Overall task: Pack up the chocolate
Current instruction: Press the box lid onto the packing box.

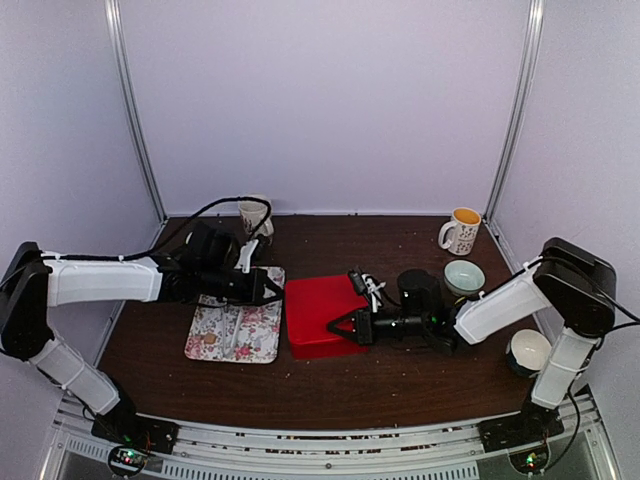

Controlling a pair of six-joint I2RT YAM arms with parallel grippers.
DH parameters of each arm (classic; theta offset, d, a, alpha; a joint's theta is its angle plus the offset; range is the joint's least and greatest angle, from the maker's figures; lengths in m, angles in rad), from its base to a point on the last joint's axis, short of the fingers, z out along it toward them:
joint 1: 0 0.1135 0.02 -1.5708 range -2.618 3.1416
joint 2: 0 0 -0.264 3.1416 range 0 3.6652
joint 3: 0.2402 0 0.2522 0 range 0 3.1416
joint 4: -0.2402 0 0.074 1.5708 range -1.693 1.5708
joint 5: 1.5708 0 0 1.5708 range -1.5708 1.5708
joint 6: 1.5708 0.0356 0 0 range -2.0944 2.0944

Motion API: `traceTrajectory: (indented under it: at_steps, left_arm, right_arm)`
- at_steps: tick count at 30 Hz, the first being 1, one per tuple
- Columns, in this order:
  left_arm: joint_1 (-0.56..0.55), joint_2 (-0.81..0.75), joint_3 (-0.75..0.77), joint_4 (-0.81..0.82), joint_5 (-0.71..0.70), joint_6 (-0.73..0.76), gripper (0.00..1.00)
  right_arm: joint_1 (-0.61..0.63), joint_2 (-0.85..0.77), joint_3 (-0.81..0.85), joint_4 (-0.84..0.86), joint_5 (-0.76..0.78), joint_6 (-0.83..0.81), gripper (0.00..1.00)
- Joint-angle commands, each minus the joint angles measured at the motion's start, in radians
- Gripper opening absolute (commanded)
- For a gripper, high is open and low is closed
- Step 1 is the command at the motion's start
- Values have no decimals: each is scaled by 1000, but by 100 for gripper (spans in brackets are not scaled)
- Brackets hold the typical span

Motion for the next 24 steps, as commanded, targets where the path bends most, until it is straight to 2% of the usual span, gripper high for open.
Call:
traceTrajectory:
  at_steps: [1, 4, 7, 11, 13, 18, 24]
  left_arm:
    - [38, 5, 47, -42, 21, 63, 0]
    - [54, 1, 44, -44, 26, 73, 0]
    - [69, 4, 48, -55, 39, 83, 0]
    - [81, -4, 57, -65, 32, 110, 0]
    - [81, 16, 85, -69, 39, 144, 0]
    - [81, 187, 295, -160, 86, 268, 0]
    - [68, 385, 527, -199, 119, 338, 0]
  right_arm:
    - [33, -16, 53, -10, 95, -38, 0]
    - [30, 23, 60, -60, 108, -33, 0]
    - [1, 77, 42, 26, 38, 29, 0]
    - [28, 12, 68, -126, 62, -65, 0]
    - [54, -50, 75, -226, 123, -126, 0]
    - [91, -143, 77, -396, 304, -199, 0]
    - [105, -148, 117, -517, 385, -233, 0]
